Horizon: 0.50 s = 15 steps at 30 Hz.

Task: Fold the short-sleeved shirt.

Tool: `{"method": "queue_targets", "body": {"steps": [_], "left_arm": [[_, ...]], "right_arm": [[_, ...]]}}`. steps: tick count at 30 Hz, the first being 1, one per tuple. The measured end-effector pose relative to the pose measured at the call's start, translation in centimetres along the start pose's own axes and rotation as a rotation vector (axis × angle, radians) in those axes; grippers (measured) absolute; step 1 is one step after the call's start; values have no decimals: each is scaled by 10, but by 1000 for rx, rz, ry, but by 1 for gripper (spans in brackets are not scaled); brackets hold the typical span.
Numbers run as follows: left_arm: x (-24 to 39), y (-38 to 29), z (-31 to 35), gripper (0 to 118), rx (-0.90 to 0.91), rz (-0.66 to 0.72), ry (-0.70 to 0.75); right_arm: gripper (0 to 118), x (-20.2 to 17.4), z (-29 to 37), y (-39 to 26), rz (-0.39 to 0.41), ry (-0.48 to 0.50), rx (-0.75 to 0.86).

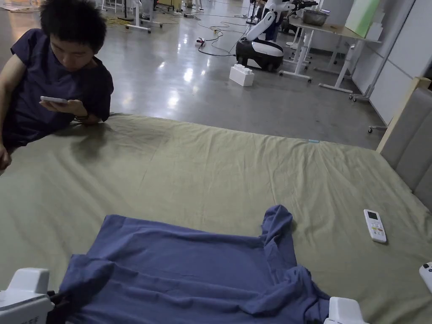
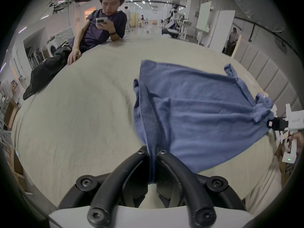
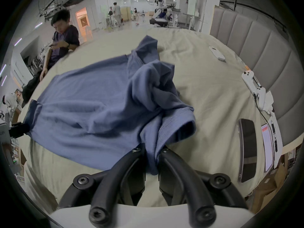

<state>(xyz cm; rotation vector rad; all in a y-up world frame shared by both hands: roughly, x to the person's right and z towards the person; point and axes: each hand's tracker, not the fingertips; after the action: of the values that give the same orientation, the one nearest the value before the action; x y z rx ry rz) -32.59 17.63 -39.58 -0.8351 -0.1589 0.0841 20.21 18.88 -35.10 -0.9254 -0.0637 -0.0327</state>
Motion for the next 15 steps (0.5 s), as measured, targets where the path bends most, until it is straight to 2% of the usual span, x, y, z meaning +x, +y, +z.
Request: {"method": "queue_targets", "body": {"steps": [8, 11, 15], "left_arm": [[-6, -1, 67, 7, 47, -13, -19], [-7, -21, 75, 7, 10, -11, -26], [-4, -54, 69, 7, -102, -38, -17]], "right_arm": [[13, 4, 50, -18, 29, 1, -5], [13, 3, 58, -45, 20, 1, -45], [13, -5, 47, -91, 50, -27, -143]]}}
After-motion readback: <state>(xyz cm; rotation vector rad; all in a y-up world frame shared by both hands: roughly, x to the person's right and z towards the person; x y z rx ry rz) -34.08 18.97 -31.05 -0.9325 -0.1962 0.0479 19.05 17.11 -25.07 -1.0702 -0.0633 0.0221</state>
